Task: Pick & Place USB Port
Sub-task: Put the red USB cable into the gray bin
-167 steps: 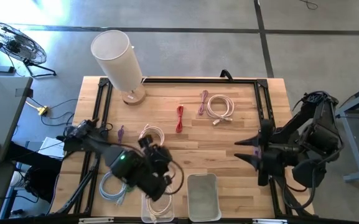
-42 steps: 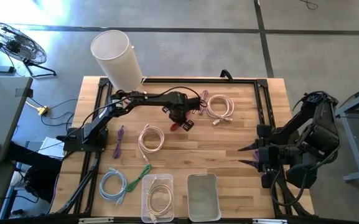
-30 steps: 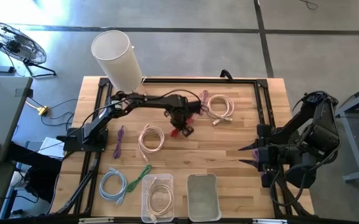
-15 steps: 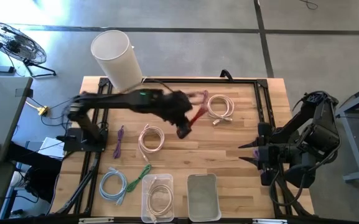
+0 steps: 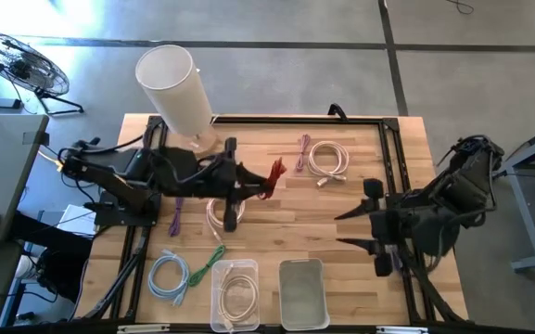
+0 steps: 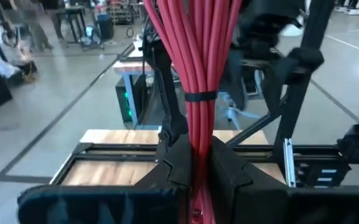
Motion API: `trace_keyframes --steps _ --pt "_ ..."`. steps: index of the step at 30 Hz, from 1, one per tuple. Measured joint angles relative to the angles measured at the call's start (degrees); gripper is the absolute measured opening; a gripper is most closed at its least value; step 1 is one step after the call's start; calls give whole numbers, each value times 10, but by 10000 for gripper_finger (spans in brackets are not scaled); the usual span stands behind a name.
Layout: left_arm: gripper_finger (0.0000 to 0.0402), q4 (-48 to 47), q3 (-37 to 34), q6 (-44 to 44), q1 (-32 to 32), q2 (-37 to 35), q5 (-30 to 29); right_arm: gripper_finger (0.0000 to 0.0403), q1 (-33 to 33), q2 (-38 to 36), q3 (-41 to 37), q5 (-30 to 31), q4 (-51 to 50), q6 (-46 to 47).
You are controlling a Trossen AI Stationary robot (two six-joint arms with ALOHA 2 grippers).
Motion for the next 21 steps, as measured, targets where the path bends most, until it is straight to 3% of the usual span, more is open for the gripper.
trace_keyframes --steps 8,16,21 --pt "22 17 -1 65 -33 42 16 265 -53 21 0 -84 97 -28" --pt "22 32 0 86 -54 57 69 264 -75 51 0 -223 176 -78" --pt "22 32 0 104 -80 53 85 264 -64 54 0 -230 178 -96"
